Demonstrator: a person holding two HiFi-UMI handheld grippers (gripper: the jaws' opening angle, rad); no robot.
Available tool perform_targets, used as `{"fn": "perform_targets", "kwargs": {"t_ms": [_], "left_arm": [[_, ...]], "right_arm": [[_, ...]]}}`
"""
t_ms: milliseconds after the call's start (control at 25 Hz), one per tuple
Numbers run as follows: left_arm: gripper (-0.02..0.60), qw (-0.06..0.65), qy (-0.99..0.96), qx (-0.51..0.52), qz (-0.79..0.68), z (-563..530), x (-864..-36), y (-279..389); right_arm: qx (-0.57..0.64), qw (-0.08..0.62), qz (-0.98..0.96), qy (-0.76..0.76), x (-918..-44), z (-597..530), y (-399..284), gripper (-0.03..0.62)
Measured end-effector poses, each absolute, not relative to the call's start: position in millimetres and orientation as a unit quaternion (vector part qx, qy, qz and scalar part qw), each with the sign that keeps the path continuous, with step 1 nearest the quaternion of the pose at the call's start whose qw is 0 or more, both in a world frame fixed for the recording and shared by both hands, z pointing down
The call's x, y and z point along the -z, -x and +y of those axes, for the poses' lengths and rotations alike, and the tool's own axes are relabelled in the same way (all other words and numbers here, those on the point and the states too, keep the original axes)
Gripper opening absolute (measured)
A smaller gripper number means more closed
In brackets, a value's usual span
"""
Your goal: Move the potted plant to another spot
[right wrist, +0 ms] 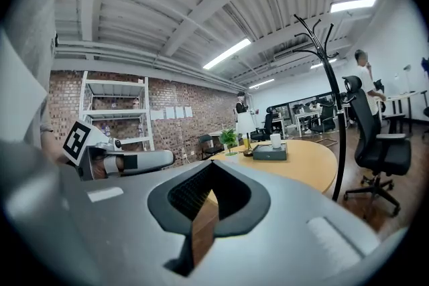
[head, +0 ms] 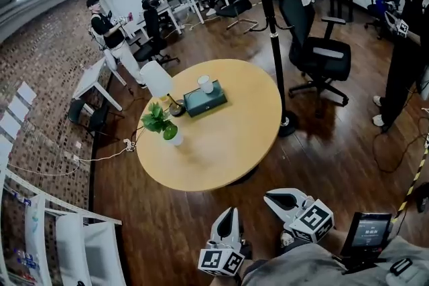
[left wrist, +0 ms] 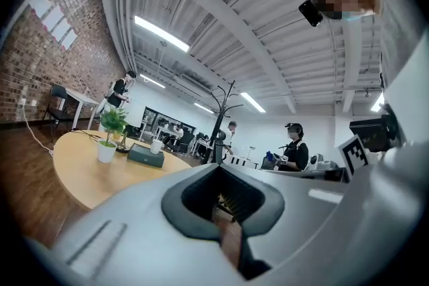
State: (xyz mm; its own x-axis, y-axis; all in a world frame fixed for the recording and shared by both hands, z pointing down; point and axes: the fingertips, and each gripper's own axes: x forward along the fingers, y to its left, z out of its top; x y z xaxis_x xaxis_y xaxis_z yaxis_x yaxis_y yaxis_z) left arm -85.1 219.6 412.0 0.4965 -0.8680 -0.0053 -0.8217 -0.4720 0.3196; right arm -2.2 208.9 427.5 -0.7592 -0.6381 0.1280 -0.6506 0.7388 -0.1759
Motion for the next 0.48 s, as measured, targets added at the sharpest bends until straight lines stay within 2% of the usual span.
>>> {"fn": "perform_targets", "kwargs": {"t_ms": [480], "left_arm": [[0.001, 0.124, -0.849, 0.076, -0.508, 126.4, -409.7, 116.1]], "right_arm": [[-0.115, 0.034, -0.932, -0.343, -442.5, 109.9, 29.0, 0.0]]}}
